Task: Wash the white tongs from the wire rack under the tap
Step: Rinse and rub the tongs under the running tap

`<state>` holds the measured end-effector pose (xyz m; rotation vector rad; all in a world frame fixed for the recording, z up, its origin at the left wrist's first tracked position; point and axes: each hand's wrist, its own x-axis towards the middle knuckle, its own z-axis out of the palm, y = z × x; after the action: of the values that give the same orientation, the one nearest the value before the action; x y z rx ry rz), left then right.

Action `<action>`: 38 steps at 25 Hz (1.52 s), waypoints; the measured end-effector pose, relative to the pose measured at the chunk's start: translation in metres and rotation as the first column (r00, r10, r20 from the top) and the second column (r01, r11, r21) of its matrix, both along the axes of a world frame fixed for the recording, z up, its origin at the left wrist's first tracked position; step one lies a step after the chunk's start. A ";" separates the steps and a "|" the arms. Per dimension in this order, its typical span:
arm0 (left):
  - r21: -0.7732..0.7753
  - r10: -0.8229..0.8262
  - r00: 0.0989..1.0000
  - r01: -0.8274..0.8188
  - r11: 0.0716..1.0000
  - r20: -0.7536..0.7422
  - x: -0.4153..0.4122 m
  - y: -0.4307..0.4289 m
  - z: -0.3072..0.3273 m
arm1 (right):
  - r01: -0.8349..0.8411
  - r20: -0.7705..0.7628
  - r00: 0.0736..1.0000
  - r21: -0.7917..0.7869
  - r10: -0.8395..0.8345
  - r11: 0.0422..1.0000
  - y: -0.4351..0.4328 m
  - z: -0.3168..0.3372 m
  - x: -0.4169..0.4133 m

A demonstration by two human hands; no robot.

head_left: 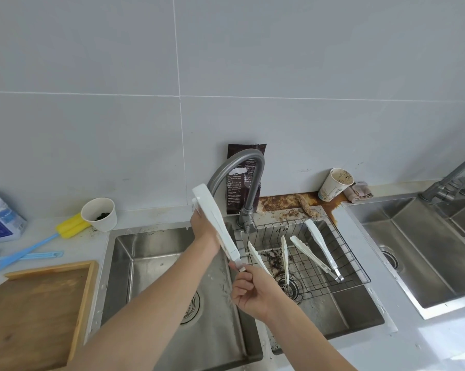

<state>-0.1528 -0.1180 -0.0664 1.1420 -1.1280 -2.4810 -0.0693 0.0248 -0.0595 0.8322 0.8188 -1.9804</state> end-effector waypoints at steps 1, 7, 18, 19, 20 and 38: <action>-0.018 0.000 1.000 0.000 1.000 0.000 0.001 0.005 -0.001 | 0.009 0.010 1.000 -0.005 -0.009 1.000 -0.005 0.002 -0.002; 0.005 -0.040 0.999 0.040 0.999 0.004 0.002 0.011 -0.004 | 0.038 0.000 0.999 0.004 -0.038 0.999 -0.007 0.002 -0.001; -0.127 -0.086 0.995 0.091 0.988 0.043 0.010 0.020 -0.028 | 0.001 -0.004 1.000 -0.033 -0.001 0.999 -0.006 0.001 0.000; -0.122 -0.091 0.995 0.097 0.988 0.048 0.013 0.021 -0.028 | -0.008 -0.007 1.000 -0.021 0.008 1.000 -0.005 0.000 0.000; -0.116 -0.089 0.995 0.095 0.989 0.050 0.016 0.020 -0.028 | -0.022 -0.014 1.000 -0.002 0.022 1.000 -0.004 -0.002 0.001; -0.347 -0.227 0.973 0.229 0.910 0.046 0.112 0.000 -0.069 | -0.254 -0.302 0.662 0.770 0.686 0.585 -0.010 -0.041 0.019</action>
<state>-0.0409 -0.1175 -0.1358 0.9596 -1.7091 -2.2968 -0.0500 0.0146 -0.1009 0.2498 1.9974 -1.3666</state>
